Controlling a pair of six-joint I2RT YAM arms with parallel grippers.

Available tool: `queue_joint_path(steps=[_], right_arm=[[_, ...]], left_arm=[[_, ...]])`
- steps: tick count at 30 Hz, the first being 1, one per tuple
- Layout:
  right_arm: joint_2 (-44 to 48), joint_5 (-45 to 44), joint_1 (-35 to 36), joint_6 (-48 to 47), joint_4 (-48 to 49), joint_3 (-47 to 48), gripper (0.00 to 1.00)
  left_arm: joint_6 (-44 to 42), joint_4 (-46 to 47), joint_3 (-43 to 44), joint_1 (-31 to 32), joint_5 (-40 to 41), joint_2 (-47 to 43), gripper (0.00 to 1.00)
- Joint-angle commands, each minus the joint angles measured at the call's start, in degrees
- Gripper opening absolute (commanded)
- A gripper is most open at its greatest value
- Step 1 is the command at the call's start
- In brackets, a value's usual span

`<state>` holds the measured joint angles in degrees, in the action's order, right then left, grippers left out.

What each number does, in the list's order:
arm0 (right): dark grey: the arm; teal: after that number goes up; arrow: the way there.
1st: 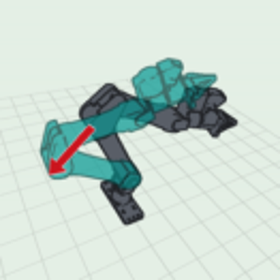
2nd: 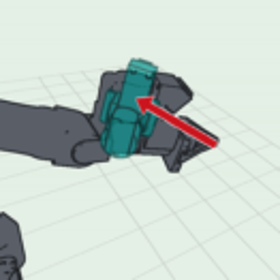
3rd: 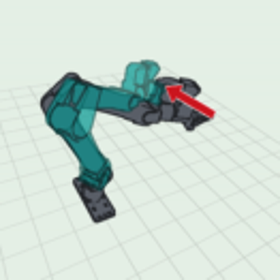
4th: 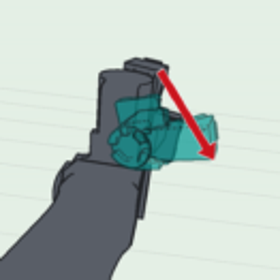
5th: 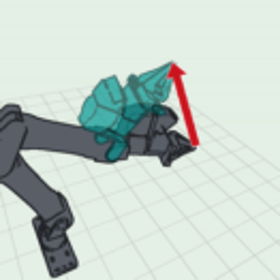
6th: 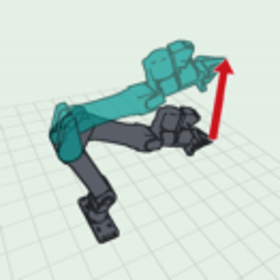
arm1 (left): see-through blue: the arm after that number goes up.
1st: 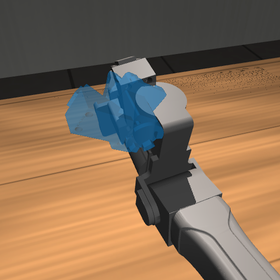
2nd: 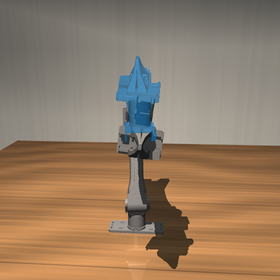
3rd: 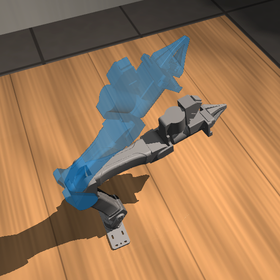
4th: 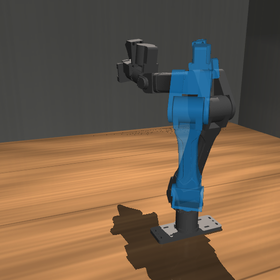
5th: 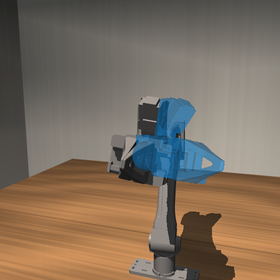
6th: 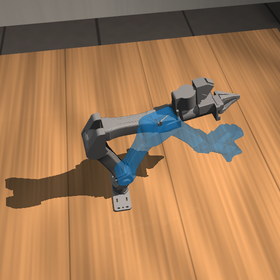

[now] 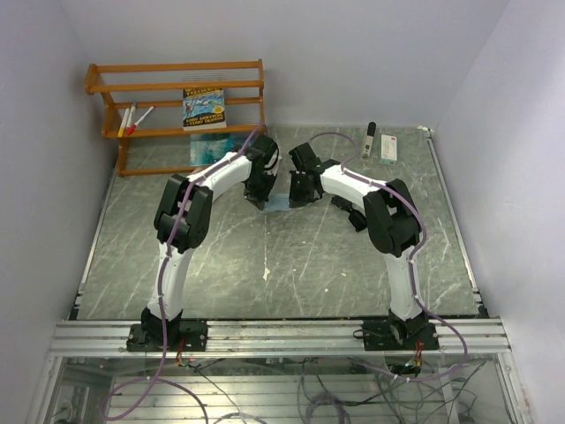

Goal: Organize the sunglasses
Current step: Fold the glasses cleaning cloth at the center of the board.

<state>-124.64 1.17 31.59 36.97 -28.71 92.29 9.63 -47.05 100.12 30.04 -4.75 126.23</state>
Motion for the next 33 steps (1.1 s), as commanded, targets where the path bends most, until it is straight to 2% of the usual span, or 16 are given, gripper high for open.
queue_joint_path(steps=[1, 13, 21, 29, 33], right_arm=[[1.8, 1.3, 0.5, -1.2, -3.4, 2.9, 0.00], [-0.5, 1.6, -0.9, -2.0, -8.6, 10.4, 0.00], [-6.8, 2.2, -2.9, -5.1, -14.3, 18.8, 0.00], [-7.5, 4.1, -5.3, -6.2, -13.4, 18.4, 0.00], [-6.6, 3.6, -5.4, -6.4, -11.9, 17.6, 0.00]], left_arm=[[-2.6, -1.9, 5.5, -0.1, -1.7, -0.9, 0.07], [-4.1, -5.0, 13.5, -0.1, -2.9, 2.5, 0.07], [-5.1, -5.9, 15.9, -0.4, -1.2, 4.9, 0.07], [-6.7, -5.5, 17.4, -1.2, 0.8, 5.9, 0.07], [-7.3, -8.0, 21.2, -1.3, 0.3, 8.3, 0.07]])
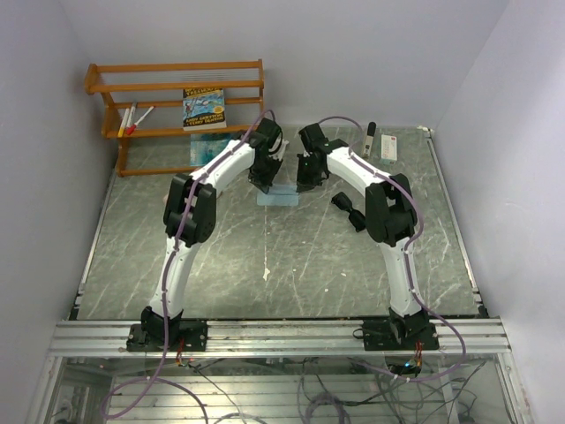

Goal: Organize the sunglasses
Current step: Fold the glasses cleaning cloth at the center of the board.

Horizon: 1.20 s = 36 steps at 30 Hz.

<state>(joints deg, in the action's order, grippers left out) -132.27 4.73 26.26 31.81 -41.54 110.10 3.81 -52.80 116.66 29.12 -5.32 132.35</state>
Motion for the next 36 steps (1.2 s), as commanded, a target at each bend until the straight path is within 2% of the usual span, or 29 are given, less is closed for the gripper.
queue_joint_path(steps=[1, 7, 22, 36], right_arm=[[1.5, 0.0, -0.2, -1.4, 1.5, -0.5, 0.00], [0.5, 1.3, -0.7, -2.0, 1.0, 0.8, 0.00], [4.1, 3.6, -0.6, -1.7, 6.2, -9.0, 0.00], [6.4, 3.4, -0.5, -1.6, 7.1, -10.7, 0.00]], left_arm=[[-1.6, -2.8, 5.6, -0.4, 0.8, 2.7, 0.07], [-2.2, -4.1, 7.0, -0.7, -0.2, 4.1, 0.07], [-3.3, -4.6, 3.3, -0.7, -1.4, 3.7, 0.07], [-4.3, -5.4, 1.2, -0.8, -1.1, 2.7, 0.07]])
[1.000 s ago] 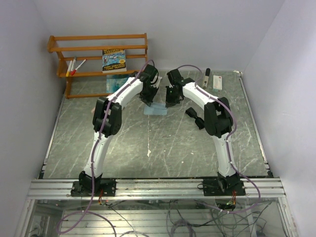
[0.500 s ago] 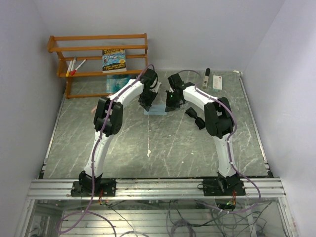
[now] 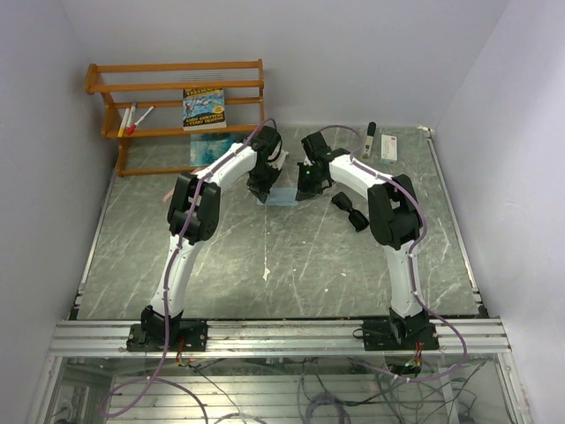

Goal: Organize the sunglasses
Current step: Fold the glasses cleaning cloth at the center of the board.

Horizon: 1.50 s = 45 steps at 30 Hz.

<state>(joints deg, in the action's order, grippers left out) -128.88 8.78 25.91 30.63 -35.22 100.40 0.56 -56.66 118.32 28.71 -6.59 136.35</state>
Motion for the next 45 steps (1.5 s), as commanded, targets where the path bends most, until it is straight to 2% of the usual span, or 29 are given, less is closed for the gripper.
queue_joint_path(steps=[1, 11, 19, 23, 26, 31, 38, 41, 45], right_arm=[[3.0, -0.8, -0.2, -0.4, 0.8, -1.1, 0.00], [1.6, -3.2, 0.6, -0.7, -1.5, -0.5, 0.00], [0.7, -4.9, 1.0, -0.5, -3.5, 0.6, 0.00], [1.1, -5.8, 1.1, -0.2, -3.5, 0.0, 0.09], [1.2, -5.9, 1.1, -0.2, -3.7, 0.2, 0.15], [2.0, -5.1, 1.1, -0.2, -3.1, -0.3, 0.26], [3.3, -3.3, 1.2, -0.1, -1.3, -2.0, 0.34], [4.7, -3.9, 1.2, -0.2, -0.7, -2.9, 0.45], [6.8, -5.7, 0.8, -0.1, 0.8, -4.9, 0.53]], left_arm=[[-1.1, -1.4, -0.6, -0.3, 0.0, -1.4, 0.07], [-1.7, -2.2, -1.9, -0.3, 0.2, -0.9, 0.07], [-1.7, -2.2, -2.3, -0.2, -0.8, -1.3, 0.15], [-1.9, -2.4, -2.5, -0.1, -1.6, -1.3, 0.33], [-1.8, -2.3, -2.4, -0.1, -1.3, -1.3, 0.40], [-2.0, -2.3, -2.2, -0.1, 0.0, -2.0, 0.41], [-1.4, -2.5, -0.3, -0.6, 1.4, -2.4, 0.41], [-1.6, -3.5, 0.5, -0.9, 0.8, -3.0, 0.41], [-2.1, -1.8, -1.3, -1.3, 1.2, -5.8, 0.51]])
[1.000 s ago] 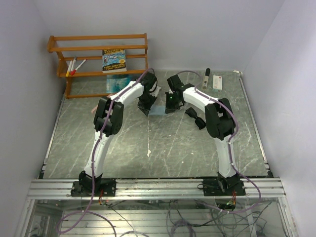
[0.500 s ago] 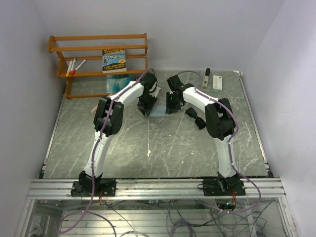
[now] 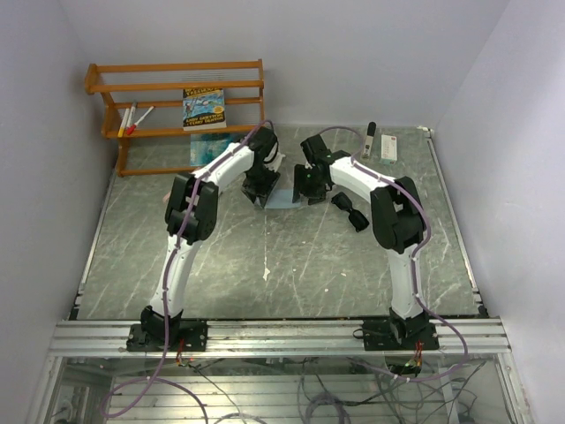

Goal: Organize the sunglasses
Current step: Fold the glasses cleaning cloth at the center of the board, then pick up the glasses cleaning cloth from the center of the board.

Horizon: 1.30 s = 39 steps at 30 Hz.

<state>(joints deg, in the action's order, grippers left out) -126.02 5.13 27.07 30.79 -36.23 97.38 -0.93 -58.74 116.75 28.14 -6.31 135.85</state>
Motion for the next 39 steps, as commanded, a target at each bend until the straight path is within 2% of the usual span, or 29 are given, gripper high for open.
queue_joint_path(steps=[1, 13, 21, 35, 39], right_arm=[[4.2, -2.1, -0.6, -0.1, 2.4, -2.5, 0.53], [-1.4, 2.6, -1.2, 0.3, 13.1, -3.3, 0.49], [-2.8, 2.5, -1.2, -0.9, 14.8, -4.0, 0.49], [-5.5, 2.7, -0.8, -1.4, 15.1, -3.5, 0.32], [-5.7, 2.1, -0.8, -1.5, 14.7, -3.2, 0.24]], left_arm=[[-0.8, 0.8, -0.1, -1.0, 1.5, -5.9, 0.53], [0.8, 1.7, 3.1, -4.8, -0.5, -4.4, 0.53], [0.9, 2.5, 1.8, -5.1, -2.0, -4.2, 0.52], [-2.1, 5.6, 2.3, -5.2, -6.2, -0.5, 0.56], [-2.8, 5.0, 4.0, -5.1, -6.3, 1.8, 0.60]])
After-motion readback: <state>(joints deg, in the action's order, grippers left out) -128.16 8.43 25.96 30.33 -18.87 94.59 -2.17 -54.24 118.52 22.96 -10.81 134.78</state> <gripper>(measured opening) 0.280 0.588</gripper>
